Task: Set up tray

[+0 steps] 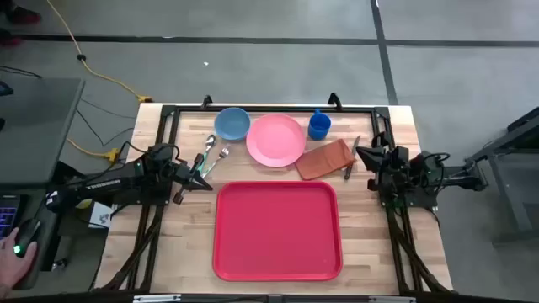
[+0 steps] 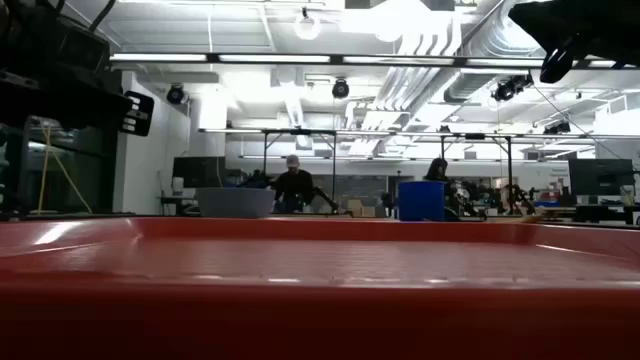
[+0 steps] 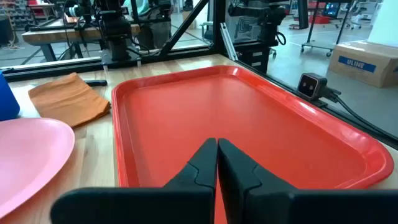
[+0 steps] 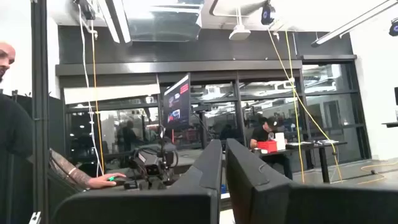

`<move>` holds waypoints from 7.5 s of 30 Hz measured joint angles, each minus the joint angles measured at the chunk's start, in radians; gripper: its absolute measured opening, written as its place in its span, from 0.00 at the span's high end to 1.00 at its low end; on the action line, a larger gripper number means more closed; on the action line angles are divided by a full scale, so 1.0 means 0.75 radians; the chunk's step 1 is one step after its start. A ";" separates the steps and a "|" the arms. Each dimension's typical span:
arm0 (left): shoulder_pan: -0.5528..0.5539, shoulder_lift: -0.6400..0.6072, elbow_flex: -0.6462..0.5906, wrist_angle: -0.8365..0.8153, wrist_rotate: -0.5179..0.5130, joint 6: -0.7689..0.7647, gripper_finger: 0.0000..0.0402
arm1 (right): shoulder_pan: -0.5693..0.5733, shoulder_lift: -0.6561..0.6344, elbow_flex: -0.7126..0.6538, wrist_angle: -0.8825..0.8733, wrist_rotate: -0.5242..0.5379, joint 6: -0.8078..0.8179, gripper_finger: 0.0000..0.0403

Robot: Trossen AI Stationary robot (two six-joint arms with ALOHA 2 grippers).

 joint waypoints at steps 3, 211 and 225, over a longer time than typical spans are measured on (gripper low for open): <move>0.000 0.000 0.000 0.000 0.000 0.000 0.89 | 0.000 0.000 0.000 0.000 0.000 0.000 1.00; 0.001 0.632 1.536 -1.479 -1.291 0.235 0.35 | -1.097 2.346 1.880 -2.045 -0.282 0.584 0.45; 0.001 0.631 1.536 -1.480 -1.294 0.235 0.35 | -1.145 2.346 1.881 -1.987 -0.269 0.573 0.45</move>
